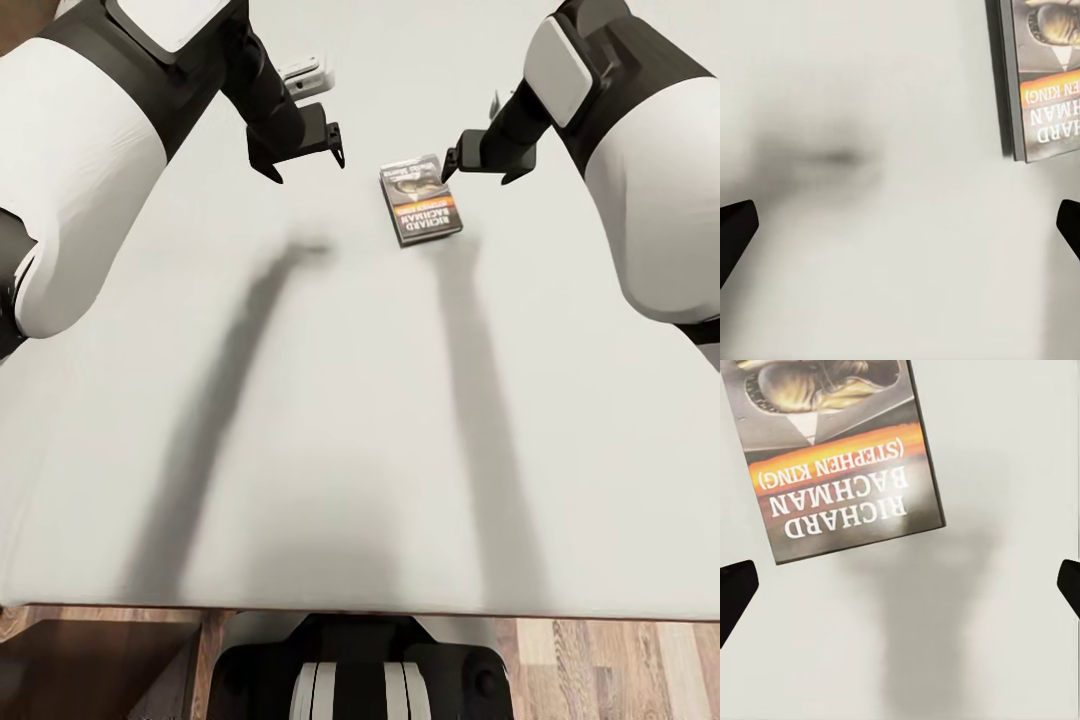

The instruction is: In the bedroom, move the book from the bed onto either nightstand, and place the two sandals side by side next to the bed.

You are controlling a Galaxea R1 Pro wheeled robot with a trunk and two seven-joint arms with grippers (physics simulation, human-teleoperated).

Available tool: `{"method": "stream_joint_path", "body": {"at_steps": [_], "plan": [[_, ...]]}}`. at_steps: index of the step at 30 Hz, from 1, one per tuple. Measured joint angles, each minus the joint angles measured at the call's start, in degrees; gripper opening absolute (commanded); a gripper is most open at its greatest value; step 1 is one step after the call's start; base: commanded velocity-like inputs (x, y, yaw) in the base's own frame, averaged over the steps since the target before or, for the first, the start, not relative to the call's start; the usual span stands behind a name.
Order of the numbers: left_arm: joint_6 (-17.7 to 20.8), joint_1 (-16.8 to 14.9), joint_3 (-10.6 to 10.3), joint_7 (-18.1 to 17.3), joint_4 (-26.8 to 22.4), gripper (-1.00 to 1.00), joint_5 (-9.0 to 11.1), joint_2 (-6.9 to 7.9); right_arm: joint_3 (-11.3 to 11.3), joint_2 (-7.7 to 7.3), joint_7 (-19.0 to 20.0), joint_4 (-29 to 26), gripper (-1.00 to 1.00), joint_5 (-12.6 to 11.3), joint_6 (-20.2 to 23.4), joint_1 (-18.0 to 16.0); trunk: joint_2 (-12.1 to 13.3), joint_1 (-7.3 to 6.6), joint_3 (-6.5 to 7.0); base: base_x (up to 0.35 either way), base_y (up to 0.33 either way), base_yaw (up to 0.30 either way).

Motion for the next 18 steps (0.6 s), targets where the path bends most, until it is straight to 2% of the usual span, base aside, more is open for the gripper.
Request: {"method": "stream_joint_path", "body": {"at_steps": [18], "plan": [[0.0,0.0,-0.1,0.0,0.0,1.0,-0.1,-0.03,0.0,-1.69,-0.1,-0.1,1.0,0.7,0.0,-1.5,0.0,0.0,-1.67,0.0,0.0,0.0]]}}
